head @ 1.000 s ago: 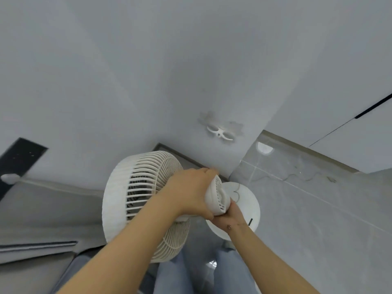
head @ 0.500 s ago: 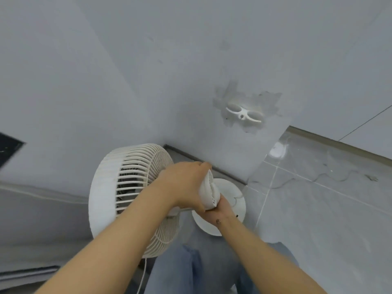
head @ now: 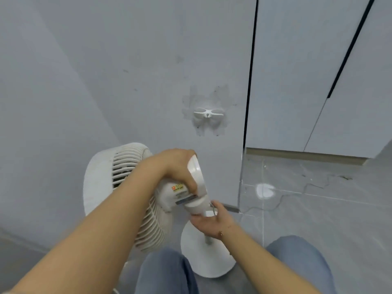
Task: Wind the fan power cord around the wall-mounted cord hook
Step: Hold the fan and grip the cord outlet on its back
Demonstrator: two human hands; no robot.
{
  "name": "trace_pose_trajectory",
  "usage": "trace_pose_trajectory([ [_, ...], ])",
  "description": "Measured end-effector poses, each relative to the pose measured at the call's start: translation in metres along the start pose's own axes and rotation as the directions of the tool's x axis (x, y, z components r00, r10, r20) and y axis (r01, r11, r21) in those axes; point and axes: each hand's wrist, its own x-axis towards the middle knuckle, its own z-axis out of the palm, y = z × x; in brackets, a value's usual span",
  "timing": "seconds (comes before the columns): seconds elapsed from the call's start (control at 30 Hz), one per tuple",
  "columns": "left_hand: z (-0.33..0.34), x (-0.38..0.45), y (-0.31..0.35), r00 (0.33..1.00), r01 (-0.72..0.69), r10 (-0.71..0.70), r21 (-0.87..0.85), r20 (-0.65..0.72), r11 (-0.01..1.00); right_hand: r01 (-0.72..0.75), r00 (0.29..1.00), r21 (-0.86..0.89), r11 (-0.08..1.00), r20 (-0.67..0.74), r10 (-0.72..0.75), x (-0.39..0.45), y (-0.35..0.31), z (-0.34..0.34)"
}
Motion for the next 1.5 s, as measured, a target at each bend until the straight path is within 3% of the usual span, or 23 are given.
trace_pose_trajectory([
  [0.17,-0.001,-0.024,0.013,0.998,0.058,-0.058,-0.019,0.019,0.998,0.164,0.97,-0.166,0.972,-0.154,-0.19,-0.043,-0.017,-0.04],
  [0.43,0.0,-0.04,0.027,0.993,0.116,-0.116,-0.019,0.02,0.993,0.354,0.917,-0.378,0.855,-0.038,-0.397,-0.091,-0.029,-0.03],
  [0.87,-0.006,-0.034,-0.01,0.964,0.259,-0.263,0.084,0.034,0.962,0.357,0.888,-0.58,0.732,-0.031,-0.458,-0.082,-0.042,-0.02],
  [1.2,-0.012,-0.044,-0.061,0.904,0.415,-0.426,0.258,-0.013,0.873,0.33,0.9,-0.684,0.651,0.022,-0.435,-0.046,-0.04,0.002],
  [1.33,0.0,-0.036,-0.066,0.919,0.389,-0.392,0.3,-0.052,0.871,0.312,0.88,-0.754,0.578,0.0,-0.476,-0.033,-0.053,0.001],
  [1.5,0.03,-0.009,-0.05,0.959,0.282,-0.248,0.553,-0.137,0.784,0.318,0.821,-0.796,0.516,-0.041,-0.569,-0.026,-0.087,-0.014],
])
